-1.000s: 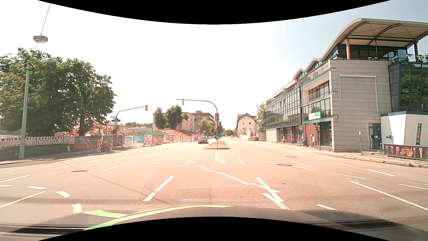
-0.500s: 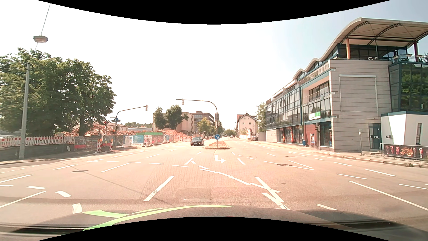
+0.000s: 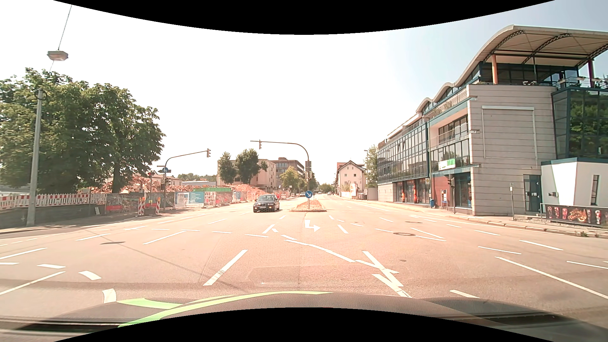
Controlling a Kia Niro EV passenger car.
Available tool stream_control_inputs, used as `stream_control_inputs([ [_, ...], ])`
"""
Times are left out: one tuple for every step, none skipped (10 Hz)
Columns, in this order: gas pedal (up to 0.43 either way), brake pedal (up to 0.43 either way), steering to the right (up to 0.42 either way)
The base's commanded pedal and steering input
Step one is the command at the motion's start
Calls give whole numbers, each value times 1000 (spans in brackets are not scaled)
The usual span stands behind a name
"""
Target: Follow the waypoints while adhering to traffic rules and regulations
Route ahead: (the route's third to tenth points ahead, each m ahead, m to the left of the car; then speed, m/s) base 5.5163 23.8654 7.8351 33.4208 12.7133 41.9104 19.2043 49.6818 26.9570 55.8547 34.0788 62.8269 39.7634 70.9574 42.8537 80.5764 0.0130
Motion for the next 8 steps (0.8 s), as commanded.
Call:
stream_control_inputs([
  [0, 226, -92],
  [0, 232, -92],
  [0, 226, -92],
  [0, 232, -92],
  [0, 232, -92],
  [0, 232, -93],
  [0, 232, -93],
  [0, 232, -93],
])
